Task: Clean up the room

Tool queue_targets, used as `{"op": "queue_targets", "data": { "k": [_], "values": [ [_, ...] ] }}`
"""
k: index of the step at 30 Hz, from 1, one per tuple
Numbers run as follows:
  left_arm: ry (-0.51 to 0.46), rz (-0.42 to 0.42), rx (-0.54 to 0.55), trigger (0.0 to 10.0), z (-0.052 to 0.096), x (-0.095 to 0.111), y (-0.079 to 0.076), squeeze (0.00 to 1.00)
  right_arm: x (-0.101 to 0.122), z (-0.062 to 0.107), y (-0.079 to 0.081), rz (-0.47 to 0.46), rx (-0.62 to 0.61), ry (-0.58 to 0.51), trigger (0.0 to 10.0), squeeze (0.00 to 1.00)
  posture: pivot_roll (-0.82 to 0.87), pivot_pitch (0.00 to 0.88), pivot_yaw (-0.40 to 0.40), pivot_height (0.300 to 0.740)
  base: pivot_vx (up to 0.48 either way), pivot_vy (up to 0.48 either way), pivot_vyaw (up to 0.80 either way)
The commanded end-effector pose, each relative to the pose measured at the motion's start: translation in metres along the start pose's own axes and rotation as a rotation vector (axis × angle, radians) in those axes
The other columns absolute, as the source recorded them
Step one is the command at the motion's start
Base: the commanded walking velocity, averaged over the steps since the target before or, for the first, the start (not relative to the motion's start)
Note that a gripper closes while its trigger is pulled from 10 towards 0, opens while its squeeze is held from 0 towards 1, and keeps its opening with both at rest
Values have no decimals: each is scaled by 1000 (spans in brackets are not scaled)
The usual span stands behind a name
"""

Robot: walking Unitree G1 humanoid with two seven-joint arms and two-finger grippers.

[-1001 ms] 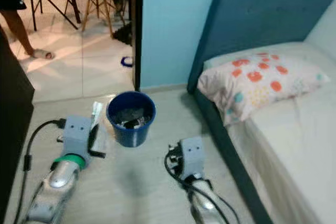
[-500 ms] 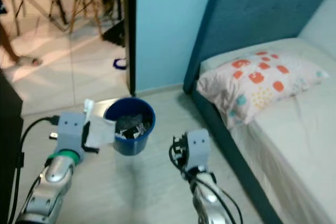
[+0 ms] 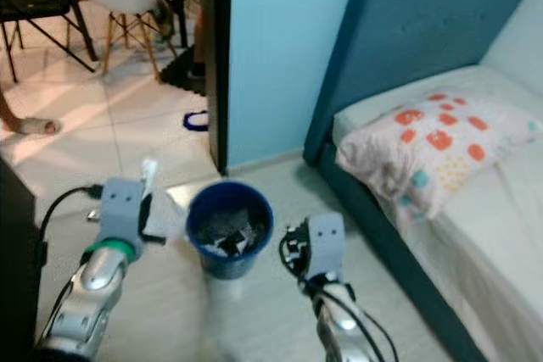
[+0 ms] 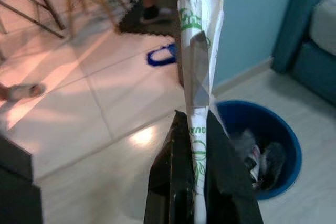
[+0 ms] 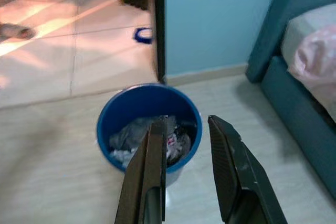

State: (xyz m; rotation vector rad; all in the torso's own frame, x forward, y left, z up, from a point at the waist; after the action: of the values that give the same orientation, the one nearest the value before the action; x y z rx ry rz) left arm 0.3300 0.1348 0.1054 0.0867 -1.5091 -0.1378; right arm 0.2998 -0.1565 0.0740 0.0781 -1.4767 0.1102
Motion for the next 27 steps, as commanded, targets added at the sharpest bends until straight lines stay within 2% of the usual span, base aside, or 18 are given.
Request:
{"op": "queue_targets", "data": {
  "k": [1,3,7,13,19,27],
  "values": [
    [24,-17,-11,10000,2,-8,-4,0,-7,3,-1,-5,-6,23,10000,0,-70,70,9,717,0,0,0],
    [17,-46,-24,10000,1,-8,-7,0,-7,3,-1,-5,-5,24,10000,0,-68,68,11,717,0,0,0],
    [20,-52,-55,10000,0,-8,-10,0,-8,2,0,-6,-2,24,10000,0,-68,65,12,717,0,0,0],
    [45,1,-50,10000,-2,-9,-7,0,-8,2,2,-8,2,23,10000,0,-69,61,15,717,0,0,0],
    [51,6,-38,10000,-3,-10,-5,0,-8,3,2,-9,3,23,10000,0,-70,61,16,717,0,0,0],
    [54,19,-10,10000,-3,-11,0,0,-8,3,2,-8,5,24,10000,0,-69,64,13,717,0,-359,0]
  ]
}}
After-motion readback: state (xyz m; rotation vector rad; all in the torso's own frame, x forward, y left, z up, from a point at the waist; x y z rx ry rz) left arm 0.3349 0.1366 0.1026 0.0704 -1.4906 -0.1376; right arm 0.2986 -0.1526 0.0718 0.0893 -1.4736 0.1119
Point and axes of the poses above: a point about 5 cm out from each wrist's last joint towards the gripper, its own z axis pointing back from the gripper into the wrist, its own x axis along the axis of the wrist's last joint, y = z × x, the point moved 2 cm from there along -z, pointing out of the wrist towards the gripper, and after that the axes turned 1 degree about z, right-handed, at the moved point
